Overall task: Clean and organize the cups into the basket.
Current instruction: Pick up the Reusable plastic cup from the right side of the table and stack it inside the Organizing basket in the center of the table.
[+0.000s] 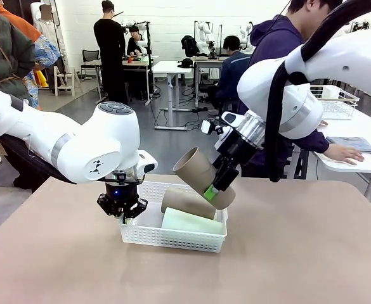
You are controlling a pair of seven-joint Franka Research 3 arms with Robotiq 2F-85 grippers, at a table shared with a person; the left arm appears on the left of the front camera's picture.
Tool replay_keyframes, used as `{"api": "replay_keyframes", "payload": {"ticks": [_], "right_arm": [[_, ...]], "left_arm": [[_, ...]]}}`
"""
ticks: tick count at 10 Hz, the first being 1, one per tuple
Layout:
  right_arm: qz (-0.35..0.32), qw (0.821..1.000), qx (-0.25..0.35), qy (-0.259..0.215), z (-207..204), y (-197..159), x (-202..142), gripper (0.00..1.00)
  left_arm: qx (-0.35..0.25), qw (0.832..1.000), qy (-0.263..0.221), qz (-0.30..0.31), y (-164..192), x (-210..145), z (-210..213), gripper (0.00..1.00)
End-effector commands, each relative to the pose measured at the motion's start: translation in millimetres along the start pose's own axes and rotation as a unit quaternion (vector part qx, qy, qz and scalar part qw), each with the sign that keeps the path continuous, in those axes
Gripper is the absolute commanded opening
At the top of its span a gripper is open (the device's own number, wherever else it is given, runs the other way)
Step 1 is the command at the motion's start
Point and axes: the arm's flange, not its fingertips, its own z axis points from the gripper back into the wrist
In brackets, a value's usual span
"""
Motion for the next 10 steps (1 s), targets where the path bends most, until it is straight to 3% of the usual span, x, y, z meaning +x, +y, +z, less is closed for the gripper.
{"api": "replay_keyframes", "payload": {"ticks": [1,8,10], "right_arm": [[0.027,0.999,0.012,0.014,-10.0,-13.5,7.6,0.81],[0.036,0.997,0.056,0.028,-38.6,-34.3,-0.4,0.81],[0.037,0.997,0.062,0.026,-36.9,-31.3,-1.0,1.0]], "left_arm": [[0.004,1.0,-0.001,-0.007,0.1,-1.0,-1.7,0.0],[0.004,1.0,-0.001,-0.007,0.1,-1.0,-1.7,0.0],[0.004,1.0,-0.001,-0.007,0.1,-1.0,-1.7,0.0]]}}
